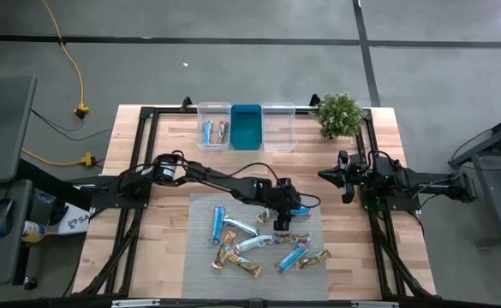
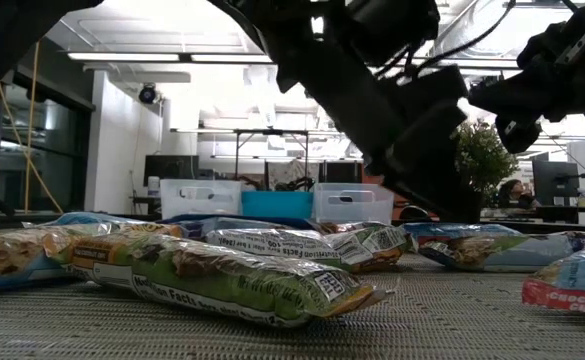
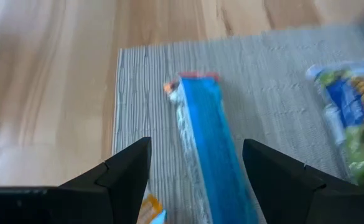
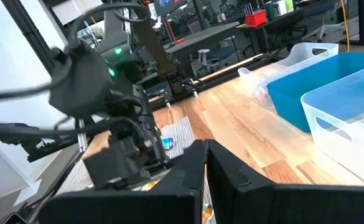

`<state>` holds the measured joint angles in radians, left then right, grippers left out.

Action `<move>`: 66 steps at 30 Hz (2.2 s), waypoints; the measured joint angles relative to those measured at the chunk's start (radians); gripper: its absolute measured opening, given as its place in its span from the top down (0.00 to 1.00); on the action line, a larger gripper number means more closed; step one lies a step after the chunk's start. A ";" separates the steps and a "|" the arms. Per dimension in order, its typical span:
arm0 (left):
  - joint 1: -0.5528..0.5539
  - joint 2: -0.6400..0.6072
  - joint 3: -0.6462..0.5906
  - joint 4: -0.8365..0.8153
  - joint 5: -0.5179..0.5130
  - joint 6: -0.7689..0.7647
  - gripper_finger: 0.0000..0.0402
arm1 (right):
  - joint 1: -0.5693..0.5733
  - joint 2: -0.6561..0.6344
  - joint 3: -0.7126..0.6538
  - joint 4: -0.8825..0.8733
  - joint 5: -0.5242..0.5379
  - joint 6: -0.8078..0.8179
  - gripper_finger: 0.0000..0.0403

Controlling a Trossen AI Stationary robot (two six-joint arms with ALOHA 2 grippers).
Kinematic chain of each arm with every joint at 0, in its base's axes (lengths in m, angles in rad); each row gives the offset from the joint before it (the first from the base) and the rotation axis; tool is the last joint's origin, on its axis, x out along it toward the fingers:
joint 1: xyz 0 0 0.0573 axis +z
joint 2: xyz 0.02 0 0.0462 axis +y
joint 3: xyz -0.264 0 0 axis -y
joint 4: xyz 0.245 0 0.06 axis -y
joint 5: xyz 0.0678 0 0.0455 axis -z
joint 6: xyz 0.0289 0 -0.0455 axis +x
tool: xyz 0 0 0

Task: Pick and place Granola Bars by type
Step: Put the red granola bar into the left transparent bin

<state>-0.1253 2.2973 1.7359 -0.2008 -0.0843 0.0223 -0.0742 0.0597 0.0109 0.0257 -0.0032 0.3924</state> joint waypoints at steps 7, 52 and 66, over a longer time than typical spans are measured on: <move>-0.010 0.020 -0.001 0.019 0.012 -0.001 0.38 | 0.000 0.000 0.000 0.000 0.000 0.000 1.00; -0.012 0.045 0.000 0.015 0.015 0.023 0.38 | 0.000 0.000 0.000 0.000 0.000 0.000 1.00; -0.013 0.055 0.005 -0.005 0.027 0.022 0.55 | 0.000 0.000 0.000 0.000 0.000 0.000 1.00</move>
<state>-0.1384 2.3528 1.7405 -0.2059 -0.0578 0.0444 -0.0739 0.0596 0.0109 0.0257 -0.0034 0.3926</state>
